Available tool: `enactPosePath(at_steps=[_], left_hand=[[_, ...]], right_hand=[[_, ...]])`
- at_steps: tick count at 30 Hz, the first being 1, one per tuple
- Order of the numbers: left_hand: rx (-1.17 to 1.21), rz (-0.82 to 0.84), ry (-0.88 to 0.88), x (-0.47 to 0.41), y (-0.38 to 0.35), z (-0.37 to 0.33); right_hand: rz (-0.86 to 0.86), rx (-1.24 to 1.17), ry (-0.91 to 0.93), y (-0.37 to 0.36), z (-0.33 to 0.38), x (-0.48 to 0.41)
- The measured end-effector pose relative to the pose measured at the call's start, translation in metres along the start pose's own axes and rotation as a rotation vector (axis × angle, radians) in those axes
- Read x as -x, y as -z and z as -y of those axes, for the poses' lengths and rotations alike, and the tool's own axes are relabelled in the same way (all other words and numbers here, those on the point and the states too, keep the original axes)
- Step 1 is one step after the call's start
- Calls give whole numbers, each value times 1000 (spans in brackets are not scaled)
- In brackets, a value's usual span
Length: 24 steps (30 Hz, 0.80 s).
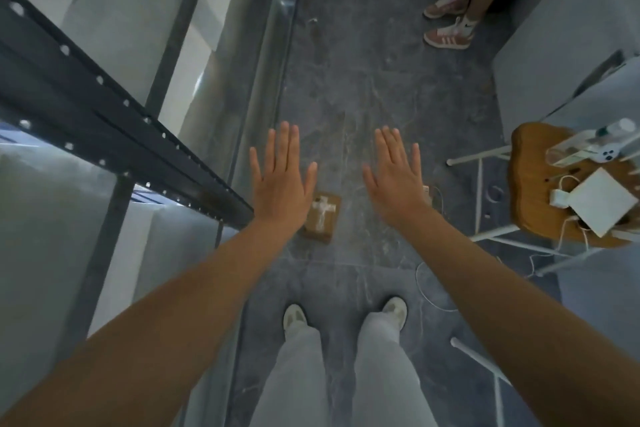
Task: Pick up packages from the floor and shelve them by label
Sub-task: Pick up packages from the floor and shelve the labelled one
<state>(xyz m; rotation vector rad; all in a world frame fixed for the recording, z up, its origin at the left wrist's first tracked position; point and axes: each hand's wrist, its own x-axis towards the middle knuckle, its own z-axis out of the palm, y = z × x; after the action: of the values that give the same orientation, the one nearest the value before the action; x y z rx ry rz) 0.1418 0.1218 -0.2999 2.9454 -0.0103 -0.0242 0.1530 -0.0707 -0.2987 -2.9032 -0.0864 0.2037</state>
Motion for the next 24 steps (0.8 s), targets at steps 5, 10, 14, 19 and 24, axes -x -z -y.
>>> enactPosePath(at_steps=[5, 10, 14, 19, 24], left_hand=[[114, 78, 141, -7, -81, 12], [364, 158, 513, 5, -191, 23], [747, 227, 805, 8, -281, 27], [1064, 383, 1296, -2, -396, 56], [1453, 339, 1428, -12, -484, 73]], right_hand=[[117, 24, 29, -67, -40, -28], [221, 70, 70, -157, -78, -63], [284, 57, 134, -237, -97, -98], [380, -95, 152, -346, -99, -143], [466, -208, 196, -442, -95, -183]])
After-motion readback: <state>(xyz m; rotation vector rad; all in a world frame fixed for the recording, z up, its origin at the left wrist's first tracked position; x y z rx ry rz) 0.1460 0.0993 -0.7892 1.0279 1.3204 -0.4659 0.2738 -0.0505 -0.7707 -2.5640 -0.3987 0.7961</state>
